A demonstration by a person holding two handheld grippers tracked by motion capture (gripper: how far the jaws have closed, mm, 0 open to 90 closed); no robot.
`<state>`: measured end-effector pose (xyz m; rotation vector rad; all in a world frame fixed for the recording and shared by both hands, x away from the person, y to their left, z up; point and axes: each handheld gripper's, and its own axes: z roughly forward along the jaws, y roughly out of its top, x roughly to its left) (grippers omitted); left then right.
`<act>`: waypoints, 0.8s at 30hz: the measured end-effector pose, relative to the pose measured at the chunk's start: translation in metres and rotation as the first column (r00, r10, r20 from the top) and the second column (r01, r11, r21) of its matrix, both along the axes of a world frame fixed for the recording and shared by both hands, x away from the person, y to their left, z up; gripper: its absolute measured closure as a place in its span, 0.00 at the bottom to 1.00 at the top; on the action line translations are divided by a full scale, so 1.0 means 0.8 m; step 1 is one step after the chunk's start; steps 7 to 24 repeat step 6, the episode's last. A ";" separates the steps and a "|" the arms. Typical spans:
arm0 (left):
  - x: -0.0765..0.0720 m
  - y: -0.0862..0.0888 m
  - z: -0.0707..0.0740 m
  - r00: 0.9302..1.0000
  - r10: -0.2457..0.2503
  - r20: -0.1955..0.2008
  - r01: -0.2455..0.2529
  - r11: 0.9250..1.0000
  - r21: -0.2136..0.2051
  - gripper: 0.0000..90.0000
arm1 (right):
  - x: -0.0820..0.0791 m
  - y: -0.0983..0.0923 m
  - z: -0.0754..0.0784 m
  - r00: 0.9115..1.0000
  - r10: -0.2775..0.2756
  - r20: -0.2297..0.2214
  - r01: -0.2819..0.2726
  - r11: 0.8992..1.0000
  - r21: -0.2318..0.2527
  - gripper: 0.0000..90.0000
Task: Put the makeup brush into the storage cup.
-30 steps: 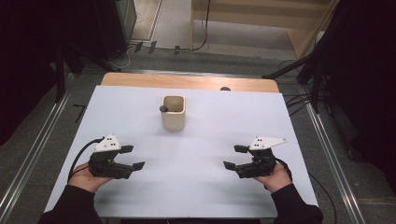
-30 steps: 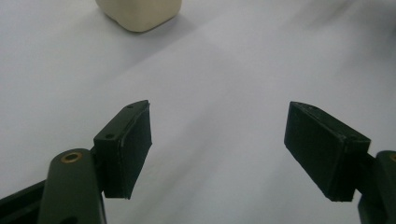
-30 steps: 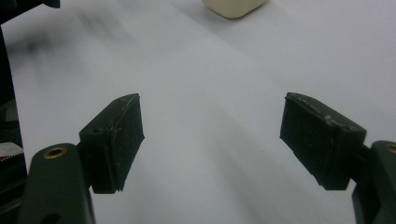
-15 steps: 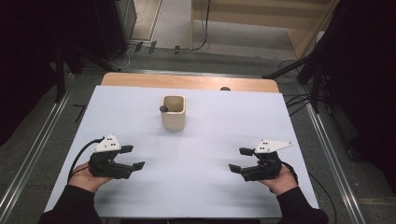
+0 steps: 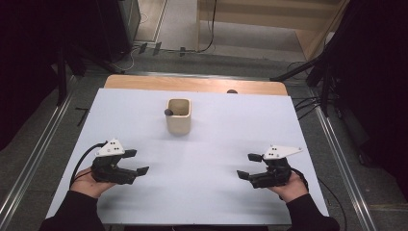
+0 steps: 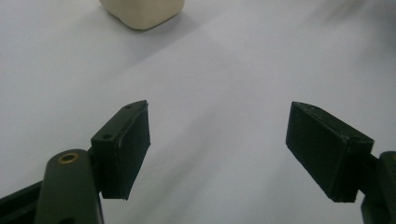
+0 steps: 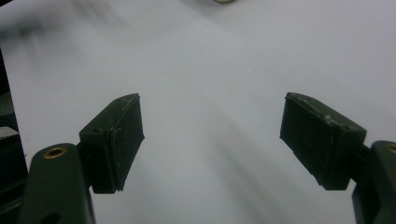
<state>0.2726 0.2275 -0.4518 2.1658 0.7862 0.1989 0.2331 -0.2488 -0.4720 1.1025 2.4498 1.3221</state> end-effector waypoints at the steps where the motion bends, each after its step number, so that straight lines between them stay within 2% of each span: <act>1: 0.000 0.000 0.001 1.000 -0.001 0.003 0.001 1.000 -0.001 0.25 | 0.000 0.000 0.000 1.000 0.001 -0.001 -0.001 1.000 -0.001 0.24; 5: 0.000 -0.001 0.001 1.000 -0.003 0.005 0.003 1.000 -0.012 0.24 | -0.002 0.000 0.001 1.000 -0.001 0.001 0.001 1.000 -0.002 0.24; 24: 0.000 0.000 0.001 1.000 -0.003 0.006 0.003 1.000 -0.010 0.24 | -0.002 -0.001 0.000 1.000 -0.001 0.002 0.001 1.000 -0.003 0.24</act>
